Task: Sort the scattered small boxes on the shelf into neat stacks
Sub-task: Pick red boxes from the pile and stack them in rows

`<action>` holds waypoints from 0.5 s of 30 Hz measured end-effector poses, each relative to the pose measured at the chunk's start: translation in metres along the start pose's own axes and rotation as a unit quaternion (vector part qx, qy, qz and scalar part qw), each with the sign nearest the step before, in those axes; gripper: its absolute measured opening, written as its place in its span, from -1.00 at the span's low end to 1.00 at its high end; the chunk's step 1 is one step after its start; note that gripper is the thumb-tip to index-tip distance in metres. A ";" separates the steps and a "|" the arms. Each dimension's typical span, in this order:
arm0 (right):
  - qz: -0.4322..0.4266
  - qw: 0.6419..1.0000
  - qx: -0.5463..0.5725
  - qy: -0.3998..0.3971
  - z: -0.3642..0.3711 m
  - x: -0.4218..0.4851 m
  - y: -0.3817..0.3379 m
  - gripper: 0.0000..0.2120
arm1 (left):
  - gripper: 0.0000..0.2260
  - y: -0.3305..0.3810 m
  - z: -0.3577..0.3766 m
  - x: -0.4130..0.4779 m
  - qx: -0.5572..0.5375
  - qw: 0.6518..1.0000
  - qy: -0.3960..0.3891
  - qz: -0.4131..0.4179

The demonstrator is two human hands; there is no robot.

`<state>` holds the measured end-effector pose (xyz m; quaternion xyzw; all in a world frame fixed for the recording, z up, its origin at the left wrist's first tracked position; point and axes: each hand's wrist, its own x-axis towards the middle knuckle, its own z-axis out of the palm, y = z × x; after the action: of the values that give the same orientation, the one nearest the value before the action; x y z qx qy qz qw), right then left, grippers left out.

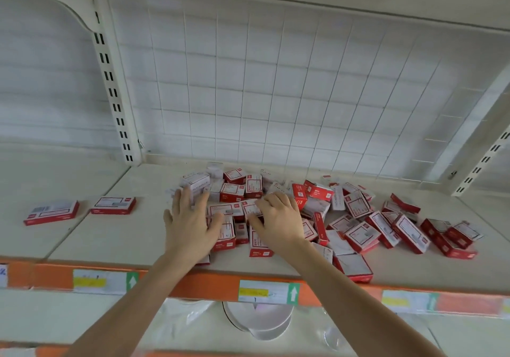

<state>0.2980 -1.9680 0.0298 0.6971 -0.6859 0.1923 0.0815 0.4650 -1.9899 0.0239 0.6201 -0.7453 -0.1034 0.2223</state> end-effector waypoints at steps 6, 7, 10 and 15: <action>-0.054 0.994 0.089 -0.016 -0.018 0.026 -0.001 -0.72 | -0.55 0.019 -0.006 0.023 0.014 0.998 0.013 0.053; -0.047 0.995 0.079 -0.033 -0.021 0.035 -0.001 -0.68 | -0.56 0.022 -0.007 0.028 0.021 0.998 0.011 0.057; -0.008 0.996 0.040 -0.085 -0.023 0.067 -0.002 -0.61 | -0.56 0.022 -0.013 0.048 0.052 0.997 0.008 0.058; 0.081 0.982 0.013 -0.169 -0.009 0.105 0.003 -0.59 | -0.53 0.008 -0.021 0.089 0.091 0.993 -0.036 0.068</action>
<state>0.2924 -2.0618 0.0770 0.6630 -0.7412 0.0867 -0.0600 0.4558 -2.0721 0.0637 0.5819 -0.7992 -0.0416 0.1445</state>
